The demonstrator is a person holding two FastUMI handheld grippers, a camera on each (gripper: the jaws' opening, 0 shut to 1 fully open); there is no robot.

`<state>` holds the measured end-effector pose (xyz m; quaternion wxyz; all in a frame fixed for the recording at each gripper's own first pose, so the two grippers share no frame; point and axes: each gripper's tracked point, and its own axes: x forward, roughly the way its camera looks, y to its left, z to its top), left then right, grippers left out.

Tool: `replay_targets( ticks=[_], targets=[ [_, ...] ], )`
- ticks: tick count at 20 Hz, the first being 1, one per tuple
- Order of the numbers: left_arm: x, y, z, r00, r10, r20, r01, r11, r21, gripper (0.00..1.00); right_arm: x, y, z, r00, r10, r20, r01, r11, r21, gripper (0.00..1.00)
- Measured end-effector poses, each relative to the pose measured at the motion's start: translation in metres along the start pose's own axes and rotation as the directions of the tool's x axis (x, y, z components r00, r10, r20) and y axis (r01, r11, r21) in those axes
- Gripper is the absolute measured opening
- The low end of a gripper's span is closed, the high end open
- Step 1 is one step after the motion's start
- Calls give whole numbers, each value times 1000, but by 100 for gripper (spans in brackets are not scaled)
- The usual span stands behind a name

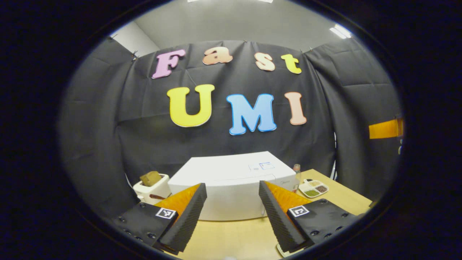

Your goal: Open the microwave oven with the left hand, put the food in, and close the microwave oven.

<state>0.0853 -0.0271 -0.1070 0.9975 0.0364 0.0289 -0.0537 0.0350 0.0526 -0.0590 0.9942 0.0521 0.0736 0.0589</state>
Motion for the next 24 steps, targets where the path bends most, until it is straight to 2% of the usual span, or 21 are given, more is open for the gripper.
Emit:
replay_targets(
  ticks=[1,2,3,4,5,6,7,13,15,16,17,21,22,23,24],
  targets=[
    [-9,8,15,1000,11,11,-10,1000,-9,98,-1,-1,4,1000,-3,6,3,1000,-2,93],
    [-18,12,24,1000,10,14,-10,1000,-26,99,-4,-3,7,1000,-13,14,13,1000,-7,93],
    [-28,15,33,1000,3,13,-2,998,-55,100,-6,-6,11,1000,-22,17,22,1000,-17,98],
    [-37,20,40,1000,3,19,-1,996,-84,100,-9,-7,14,999,-31,26,32,999,-26,93],
    [-44,24,46,1000,8,19,-6,995,-101,100,-12,-10,16,999,-44,30,45,998,-31,98],
    [-49,31,50,1000,21,17,-19,995,-102,94,-15,-12,16,998,-49,31,50,998,-32,98],
    [-54,39,54,999,35,17,-33,995,-98,99,-18,-10,18,998,-49,35,49,998,-26,98],
    [-71,51,75,997,53,60,-49,996,-75,98,-28,-5,17,998,-52,34,52,998,-22,98],
    [-74,49,79,997,43,69,-38,997,-73,100,-33,-5,25,997,-56,58,58,998,-28,98],
    [-75,50,81,996,42,74,-37,997,-65,100,-35,-3,28,996,-53,69,55,998,-29,93],
    [-77,51,84,996,40,78,-36,998,-60,100,-37,-2,32,995,-55,78,58,998,-31,98],
    [-85,50,87,996,33,79,-26,996,-81,98,-45,0,39,992,-59,110,64,997,-42,98],
    [-86,52,87,996,33,80,-26,996,-88,100,-46,0,41,991,-61,123,65,997,-35,93],
    [-87,53,88,996,31,80,-24,996,-90,100,-48,1,42,990,-61,127,65,997,-29,98],
    [-88,55,86,997,34,76,-27,996,-86,100,-49,0,40,990,-63,125,67,997,-25,98]
  ],
)
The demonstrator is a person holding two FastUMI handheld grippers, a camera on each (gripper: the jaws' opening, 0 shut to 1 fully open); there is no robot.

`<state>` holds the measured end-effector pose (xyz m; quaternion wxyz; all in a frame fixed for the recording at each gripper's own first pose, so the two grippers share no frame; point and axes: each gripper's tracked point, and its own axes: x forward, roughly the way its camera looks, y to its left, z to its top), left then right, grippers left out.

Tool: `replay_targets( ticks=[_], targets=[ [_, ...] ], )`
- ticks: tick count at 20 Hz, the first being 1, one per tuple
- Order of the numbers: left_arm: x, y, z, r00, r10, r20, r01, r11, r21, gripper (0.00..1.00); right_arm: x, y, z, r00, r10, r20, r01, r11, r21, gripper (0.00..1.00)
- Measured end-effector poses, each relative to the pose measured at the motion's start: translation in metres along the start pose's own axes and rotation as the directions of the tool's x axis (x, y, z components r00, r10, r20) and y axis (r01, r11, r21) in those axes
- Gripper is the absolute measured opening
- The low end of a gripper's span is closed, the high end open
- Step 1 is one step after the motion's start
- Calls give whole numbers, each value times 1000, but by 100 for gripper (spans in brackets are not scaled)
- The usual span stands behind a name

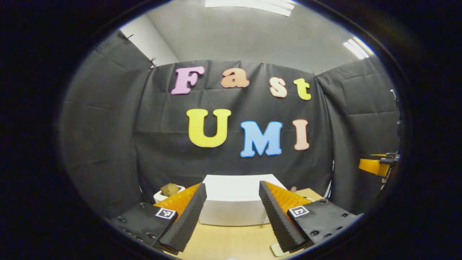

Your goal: Open the microwave oven with the left hand, put the food in, and close the microwave oven.

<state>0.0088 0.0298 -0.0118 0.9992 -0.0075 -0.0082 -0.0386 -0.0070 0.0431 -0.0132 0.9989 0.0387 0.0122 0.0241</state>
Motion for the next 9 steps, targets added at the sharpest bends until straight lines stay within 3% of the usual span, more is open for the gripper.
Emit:
replay_targets(
  ticks=[9],
  targets=[
    [-8,-2,3,1000,0,0,0,1000,9,100,-6,3,3,1000,6,15,-6,1000,-11,98]
  ],
)
